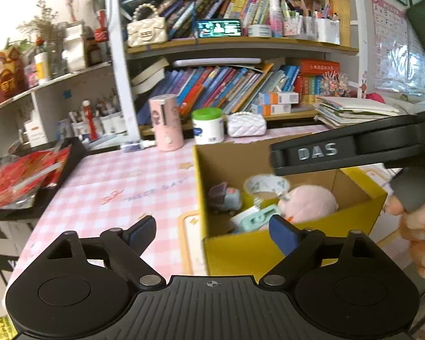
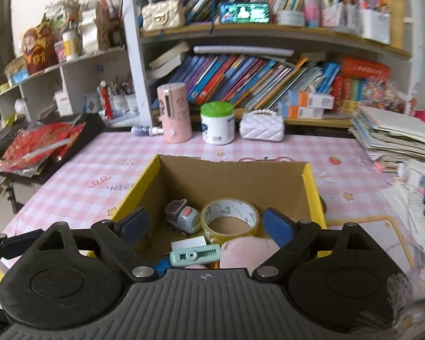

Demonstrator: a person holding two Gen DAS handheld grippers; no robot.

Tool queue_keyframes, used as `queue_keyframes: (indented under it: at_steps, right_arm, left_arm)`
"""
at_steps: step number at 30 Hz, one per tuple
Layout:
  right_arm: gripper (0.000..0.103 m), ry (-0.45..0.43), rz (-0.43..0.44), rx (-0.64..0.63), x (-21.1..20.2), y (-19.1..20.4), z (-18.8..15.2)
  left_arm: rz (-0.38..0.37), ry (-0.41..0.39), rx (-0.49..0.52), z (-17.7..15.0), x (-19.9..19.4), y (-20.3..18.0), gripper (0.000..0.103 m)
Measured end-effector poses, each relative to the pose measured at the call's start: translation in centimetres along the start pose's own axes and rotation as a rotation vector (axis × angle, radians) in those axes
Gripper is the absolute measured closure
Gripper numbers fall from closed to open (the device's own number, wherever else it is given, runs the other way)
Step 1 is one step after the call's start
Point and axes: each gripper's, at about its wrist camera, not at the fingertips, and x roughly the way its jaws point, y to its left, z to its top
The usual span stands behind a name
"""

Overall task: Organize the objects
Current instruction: 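Withdraw both tools up and away from the yellow box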

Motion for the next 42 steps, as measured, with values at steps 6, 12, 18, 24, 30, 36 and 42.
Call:
queue_keyframes:
  at_steps: [6,12,18,24,30,36,42]
  right_arm:
    - [0.007,-0.02,-0.046,0.023,-3.9,2.6,-3.2]
    - [0.004,-0.016,-0.077,0.0,-7.2,5.5,-7.1]
    - [0.002,0.003,-0.087,0.003,-9.7,7.1,-10.1]
    - [0.0,0.015,-0.103,0.013,-11.2,8.1,-12.0]
    - [0.0,0.032,-0.093,0.004,-11.9,8.9,-13.0]
    - [0.0,0.044,-0.086,-0.007,-12.2,9.8,-13.8]
    - [0.0,0.057,-0.082,0.004,-12.1,10.0,-14.0]
  left_arm:
    - [0.034,0.022,-0.027,-2.6,-2.8,1.6,0.006]
    - [0.051,0.055,-0.047,-5.5,-5.6,2.8,0.005]
    - [0.063,0.079,-0.05,-7.5,-7.6,3.6,0.004]
    - [0.06,0.102,-0.059,-8.9,-8.6,3.6,0.004]
    - [0.07,0.104,-0.076,-9.6,-9.4,3.9,0.004]
    - [0.07,0.118,-0.098,-10.1,-9.7,4.3,0.004]
    - [0.073,0.138,-0.108,-10.3,-9.7,4.6,0.004]
